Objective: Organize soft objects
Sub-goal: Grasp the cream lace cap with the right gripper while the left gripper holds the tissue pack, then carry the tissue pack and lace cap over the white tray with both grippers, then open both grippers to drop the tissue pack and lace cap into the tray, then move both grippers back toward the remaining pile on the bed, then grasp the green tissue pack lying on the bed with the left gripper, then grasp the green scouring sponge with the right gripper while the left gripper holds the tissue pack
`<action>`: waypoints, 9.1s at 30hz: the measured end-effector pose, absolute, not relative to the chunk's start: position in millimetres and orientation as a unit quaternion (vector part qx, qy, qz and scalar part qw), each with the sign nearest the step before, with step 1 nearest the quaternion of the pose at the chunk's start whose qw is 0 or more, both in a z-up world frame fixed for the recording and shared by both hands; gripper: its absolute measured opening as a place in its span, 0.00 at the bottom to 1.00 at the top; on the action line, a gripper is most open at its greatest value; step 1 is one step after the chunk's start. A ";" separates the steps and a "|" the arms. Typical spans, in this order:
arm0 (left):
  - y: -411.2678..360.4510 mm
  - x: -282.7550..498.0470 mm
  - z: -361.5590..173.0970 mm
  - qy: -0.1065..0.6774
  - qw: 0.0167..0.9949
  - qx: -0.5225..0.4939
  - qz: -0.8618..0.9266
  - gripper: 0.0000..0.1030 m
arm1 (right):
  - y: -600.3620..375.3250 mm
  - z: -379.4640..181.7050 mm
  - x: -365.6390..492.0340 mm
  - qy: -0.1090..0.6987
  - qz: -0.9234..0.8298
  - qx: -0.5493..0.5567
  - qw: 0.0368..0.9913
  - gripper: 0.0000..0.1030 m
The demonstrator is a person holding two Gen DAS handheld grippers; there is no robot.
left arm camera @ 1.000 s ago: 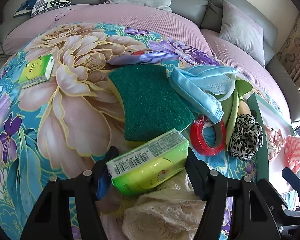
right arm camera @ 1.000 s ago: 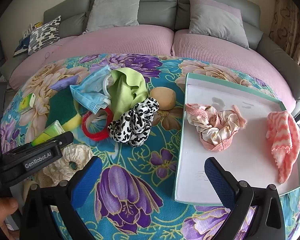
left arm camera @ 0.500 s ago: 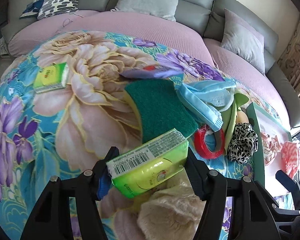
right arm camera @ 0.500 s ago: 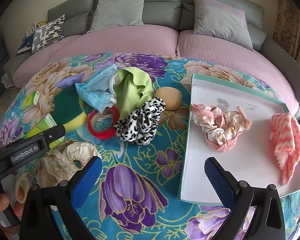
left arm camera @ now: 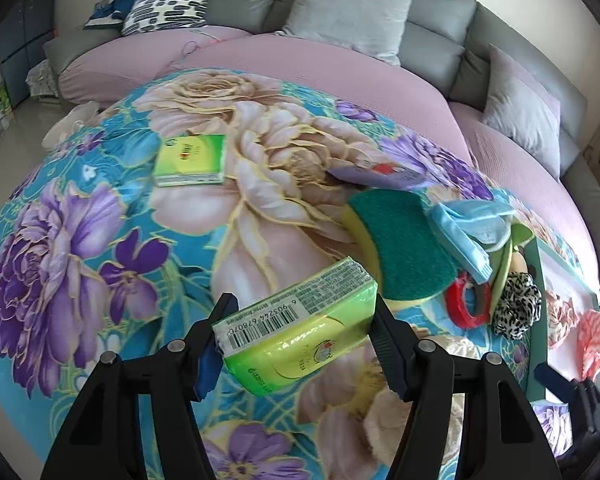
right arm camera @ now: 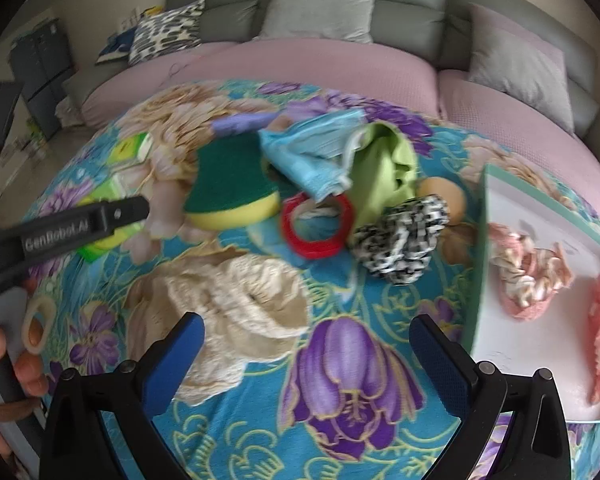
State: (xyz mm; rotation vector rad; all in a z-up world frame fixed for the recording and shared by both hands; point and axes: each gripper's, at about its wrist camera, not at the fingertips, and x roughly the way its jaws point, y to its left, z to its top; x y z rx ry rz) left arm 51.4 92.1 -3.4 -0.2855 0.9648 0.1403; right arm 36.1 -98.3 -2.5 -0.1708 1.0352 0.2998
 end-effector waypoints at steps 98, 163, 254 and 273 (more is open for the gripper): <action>-213.3 163.9 36.6 0.441 0.862 0.008 -0.250 0.65 | -365.0 24.7 70.1 0.388 -0.182 0.067 0.901 0.37; -90.2 118.8 44.5 0.408 0.911 -0.017 -0.066 1.00 | -315.7 44.6 56.3 0.424 -0.147 0.043 0.893 1.00; 199.2 157.0 -39.3 0.440 0.878 -0.111 0.156 0.63 | -20.9 -15.9 123.2 0.455 0.099 -0.084 0.881 1.00; 180.8 127.0 -25.1 0.467 0.859 -0.128 0.163 0.63 | -7.5 -28.6 124.4 0.458 0.130 -0.091 0.875 0.80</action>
